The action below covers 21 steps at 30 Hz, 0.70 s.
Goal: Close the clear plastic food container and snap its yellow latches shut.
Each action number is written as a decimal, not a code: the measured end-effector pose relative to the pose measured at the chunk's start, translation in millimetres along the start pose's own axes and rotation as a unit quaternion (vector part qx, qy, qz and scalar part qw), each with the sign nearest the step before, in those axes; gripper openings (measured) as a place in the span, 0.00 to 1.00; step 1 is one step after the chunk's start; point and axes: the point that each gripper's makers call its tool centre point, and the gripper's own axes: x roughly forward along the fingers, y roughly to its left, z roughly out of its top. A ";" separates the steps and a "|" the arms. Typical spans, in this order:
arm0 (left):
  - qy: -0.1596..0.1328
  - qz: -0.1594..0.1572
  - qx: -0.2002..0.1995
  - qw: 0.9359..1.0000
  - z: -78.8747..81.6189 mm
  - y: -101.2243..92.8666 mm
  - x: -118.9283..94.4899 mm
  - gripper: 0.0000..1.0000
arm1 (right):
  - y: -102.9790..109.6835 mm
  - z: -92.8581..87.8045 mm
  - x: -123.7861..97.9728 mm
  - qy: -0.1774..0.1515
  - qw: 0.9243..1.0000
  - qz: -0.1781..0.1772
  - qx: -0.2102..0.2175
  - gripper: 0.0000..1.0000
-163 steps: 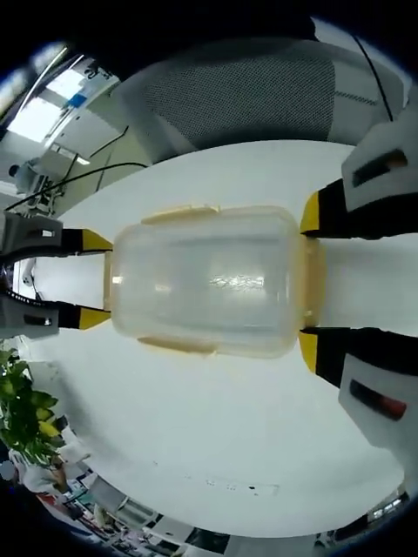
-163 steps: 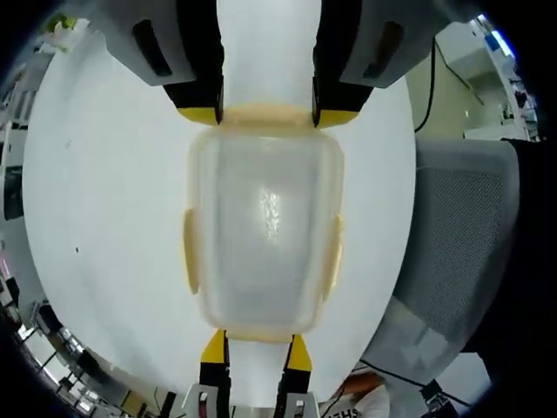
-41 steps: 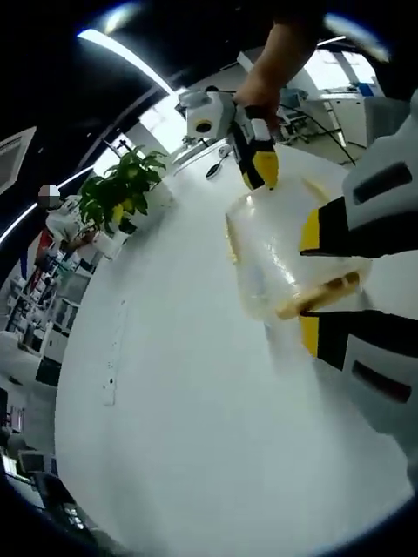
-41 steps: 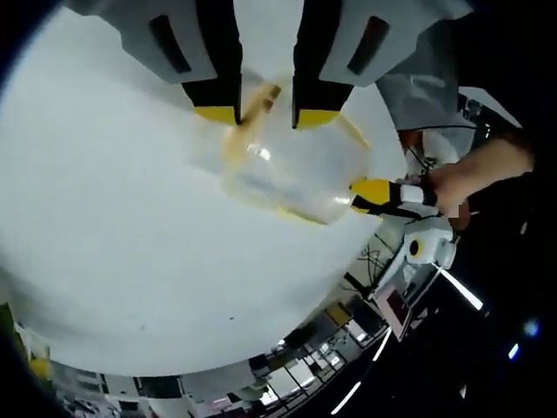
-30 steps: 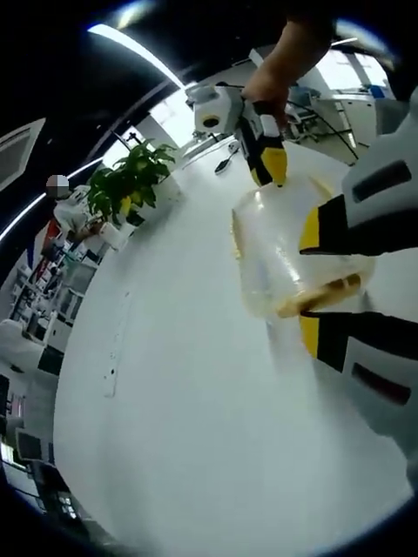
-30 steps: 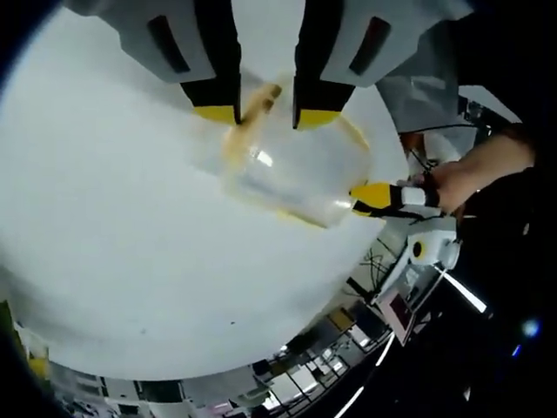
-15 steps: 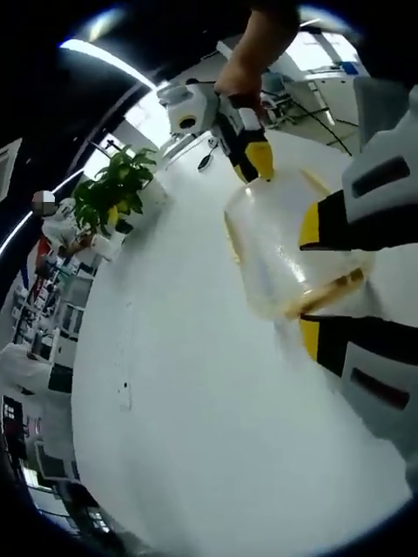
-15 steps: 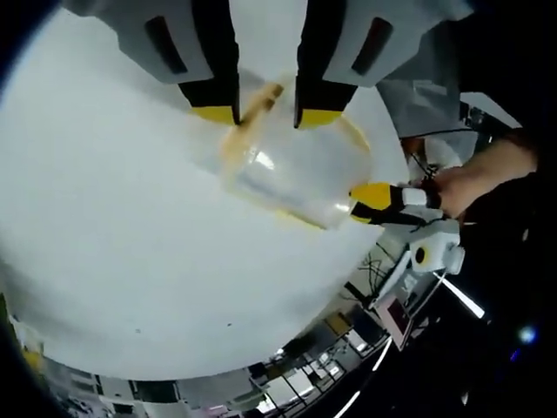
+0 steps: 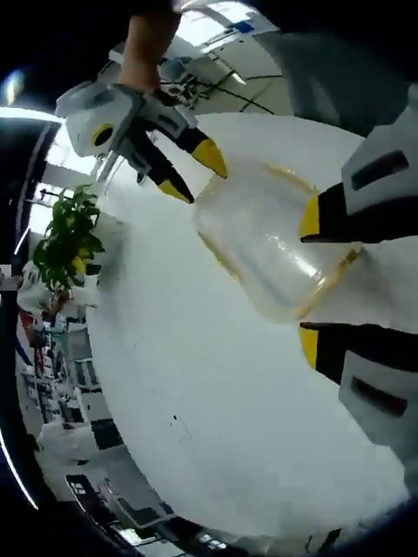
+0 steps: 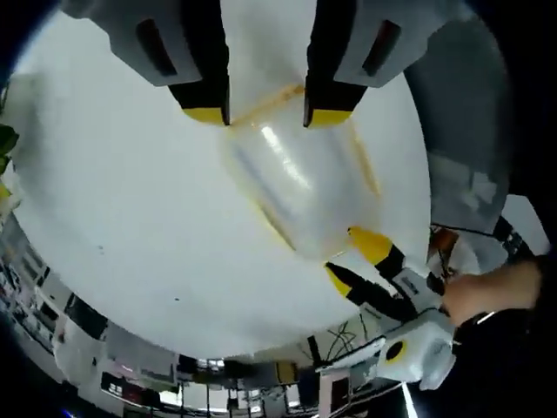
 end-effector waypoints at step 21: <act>0.011 -0.073 0.178 0.981 30.7 -48.6 8.7 0.27 | 30.1 44.0 11.9 -0.034 0.993 0.058 -0.100 0.41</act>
